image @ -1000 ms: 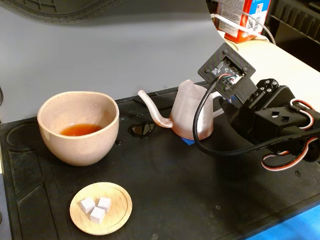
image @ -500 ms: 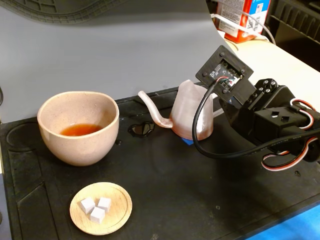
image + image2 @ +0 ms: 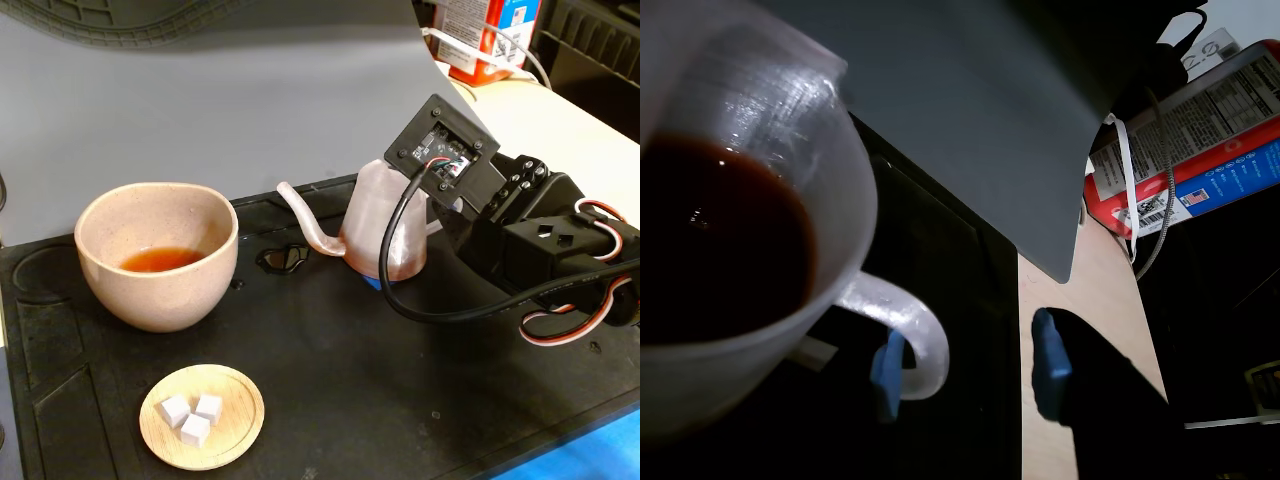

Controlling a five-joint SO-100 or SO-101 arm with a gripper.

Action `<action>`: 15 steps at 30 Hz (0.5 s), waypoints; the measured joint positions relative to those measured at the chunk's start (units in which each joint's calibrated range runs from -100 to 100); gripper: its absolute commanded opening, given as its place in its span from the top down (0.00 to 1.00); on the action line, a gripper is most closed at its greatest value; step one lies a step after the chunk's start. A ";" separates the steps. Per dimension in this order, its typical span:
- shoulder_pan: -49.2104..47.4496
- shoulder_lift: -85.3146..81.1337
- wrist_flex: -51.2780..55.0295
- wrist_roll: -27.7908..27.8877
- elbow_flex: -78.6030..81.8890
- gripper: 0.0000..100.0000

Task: Pick up a kettle and pour liquid into a cup.

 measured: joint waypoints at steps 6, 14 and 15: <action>0.00 0.00 0.00 0.00 0.00 0.84; 0.00 0.00 0.00 -0.05 1.56 0.84; 0.00 0.00 0.00 -0.42 1.56 0.84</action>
